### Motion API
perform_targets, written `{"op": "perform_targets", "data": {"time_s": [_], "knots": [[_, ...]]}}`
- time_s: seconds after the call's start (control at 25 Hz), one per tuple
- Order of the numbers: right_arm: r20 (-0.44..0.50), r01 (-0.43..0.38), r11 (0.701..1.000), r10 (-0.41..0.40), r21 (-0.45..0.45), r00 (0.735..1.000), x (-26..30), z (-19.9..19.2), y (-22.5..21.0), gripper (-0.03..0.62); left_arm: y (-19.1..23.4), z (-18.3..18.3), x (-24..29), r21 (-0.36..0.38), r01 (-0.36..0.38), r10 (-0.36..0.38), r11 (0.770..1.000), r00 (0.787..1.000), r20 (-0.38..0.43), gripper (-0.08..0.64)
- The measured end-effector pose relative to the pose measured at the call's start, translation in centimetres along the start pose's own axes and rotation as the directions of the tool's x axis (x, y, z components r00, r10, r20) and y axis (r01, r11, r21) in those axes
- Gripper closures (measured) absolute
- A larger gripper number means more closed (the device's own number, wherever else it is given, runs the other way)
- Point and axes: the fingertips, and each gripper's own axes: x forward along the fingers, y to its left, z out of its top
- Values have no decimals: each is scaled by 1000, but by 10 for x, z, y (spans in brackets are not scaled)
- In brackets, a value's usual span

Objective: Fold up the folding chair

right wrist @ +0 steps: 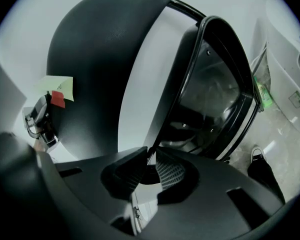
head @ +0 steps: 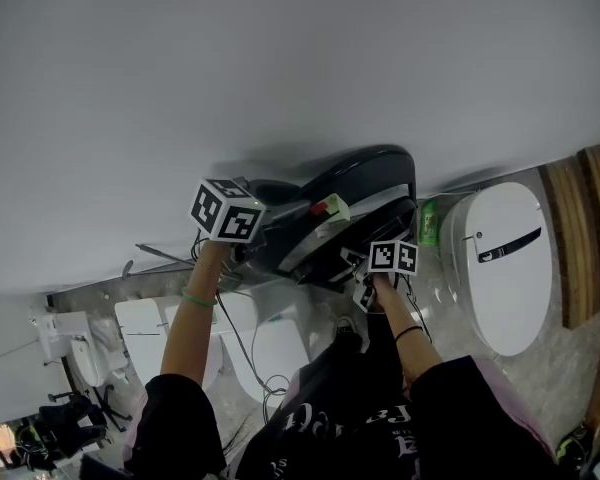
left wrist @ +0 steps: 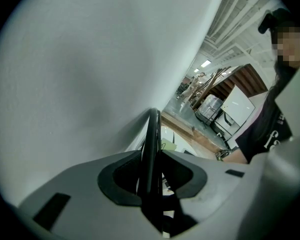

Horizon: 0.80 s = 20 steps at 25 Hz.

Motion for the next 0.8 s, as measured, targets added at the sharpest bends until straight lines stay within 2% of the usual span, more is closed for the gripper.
{"op": "perform_targets", "data": {"time_s": [0.2, 0.32, 0.44, 0.6, 0.72, 0.8], "knots": [[-33, 13, 999, -14, -32, 999, 0, -2, -2, 532, 0, -2, 1, 16, -21, 21, 1000, 1000, 4, 440], [-54, -7, 998, 4, -59, 999, 5, 1, 5, 530, 10, 1, -1, 30, -69, 68, 997, 997, 20, 430], [-65, -50, 995, 45, -90, 997, 1, 2, 14, 489, 20, 2, -4, 29, -134, 133, 991, 991, 36, 409], [-9, -93, 995, 93, -33, 996, -9, 8, 33, 489, 29, 5, -21, -3, -165, 164, 986, 983, 76, 399], [-16, -76, 995, 76, -59, 997, -18, 4, 37, 489, 37, 9, -37, -46, -177, 181, 983, 976, 123, 400], [-12, -70, 994, 69, -83, 998, -27, -1, 40, 489, 40, 13, -52, -73, -203, 213, 976, 962, 173, 400]]}}
